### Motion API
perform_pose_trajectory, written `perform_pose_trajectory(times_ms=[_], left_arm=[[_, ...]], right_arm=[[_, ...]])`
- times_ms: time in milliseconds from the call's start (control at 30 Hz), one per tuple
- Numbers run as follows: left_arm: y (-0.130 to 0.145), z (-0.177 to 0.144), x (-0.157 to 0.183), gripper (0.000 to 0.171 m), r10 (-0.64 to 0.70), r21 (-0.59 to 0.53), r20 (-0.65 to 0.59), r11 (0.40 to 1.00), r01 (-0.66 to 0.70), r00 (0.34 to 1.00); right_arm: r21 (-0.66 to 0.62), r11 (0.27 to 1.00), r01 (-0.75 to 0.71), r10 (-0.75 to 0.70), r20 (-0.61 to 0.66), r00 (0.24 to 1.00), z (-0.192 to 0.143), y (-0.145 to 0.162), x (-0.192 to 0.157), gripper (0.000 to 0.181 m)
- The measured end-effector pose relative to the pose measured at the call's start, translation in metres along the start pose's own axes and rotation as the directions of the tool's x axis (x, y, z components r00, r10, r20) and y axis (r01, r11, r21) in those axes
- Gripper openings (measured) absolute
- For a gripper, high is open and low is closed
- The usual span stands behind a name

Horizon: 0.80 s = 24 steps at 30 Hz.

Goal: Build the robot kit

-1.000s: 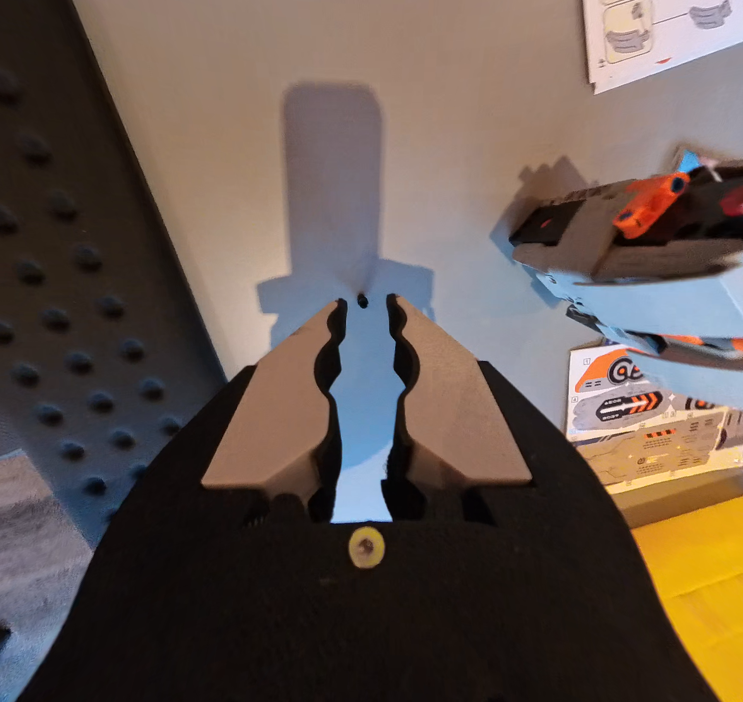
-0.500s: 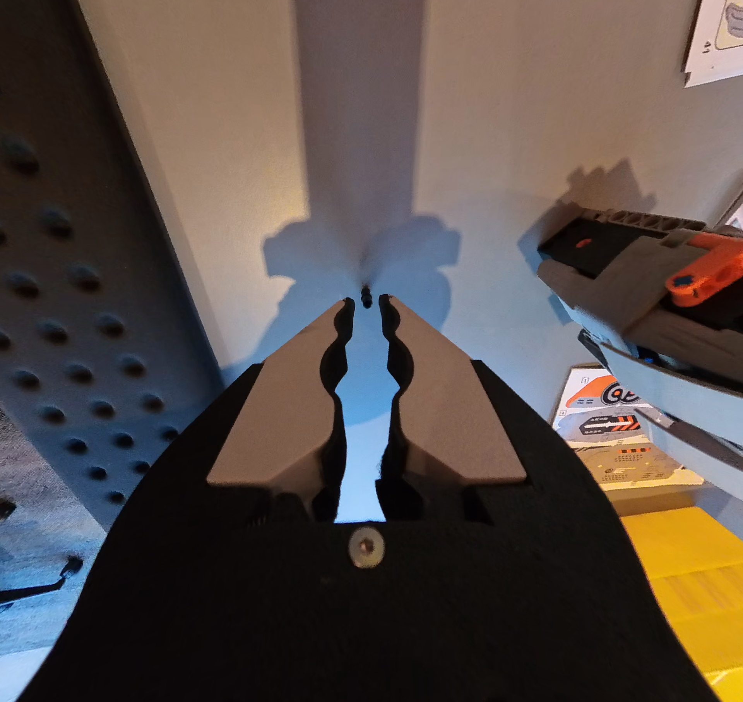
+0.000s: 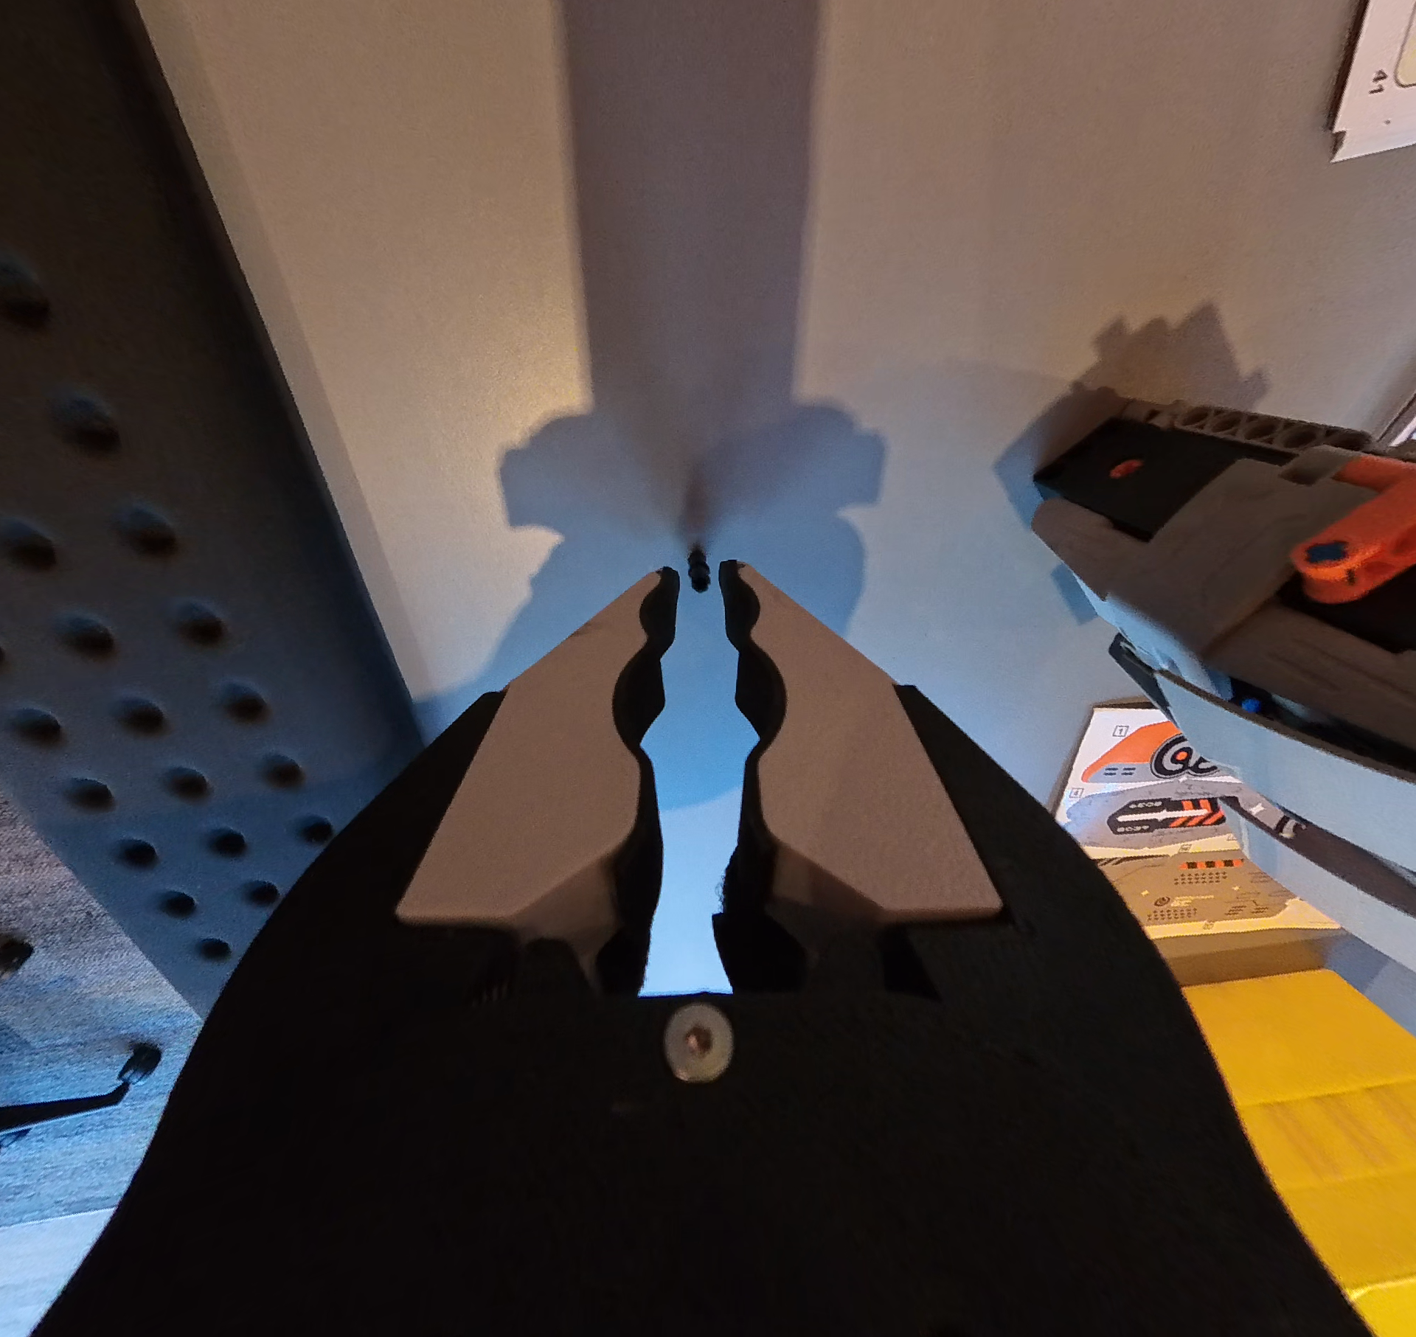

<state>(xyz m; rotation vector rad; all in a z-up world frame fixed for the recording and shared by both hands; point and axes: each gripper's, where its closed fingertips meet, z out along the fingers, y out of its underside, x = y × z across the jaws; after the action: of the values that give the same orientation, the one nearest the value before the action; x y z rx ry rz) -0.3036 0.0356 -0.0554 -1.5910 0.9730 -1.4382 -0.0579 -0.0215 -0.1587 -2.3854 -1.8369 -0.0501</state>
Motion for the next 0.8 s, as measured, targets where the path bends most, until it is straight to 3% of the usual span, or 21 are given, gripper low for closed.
perform_pose_trajectory(times_ms=[800], left_arm=[[0.0025,0.0006,0.0004,0.003,0.000,-0.009,0.000,1.000,0.000,1.000]], right_arm=[[0.005,0.999,-0.036,0.036,0.017,0.999,0.0017,0.0021,0.0009,0.005]])
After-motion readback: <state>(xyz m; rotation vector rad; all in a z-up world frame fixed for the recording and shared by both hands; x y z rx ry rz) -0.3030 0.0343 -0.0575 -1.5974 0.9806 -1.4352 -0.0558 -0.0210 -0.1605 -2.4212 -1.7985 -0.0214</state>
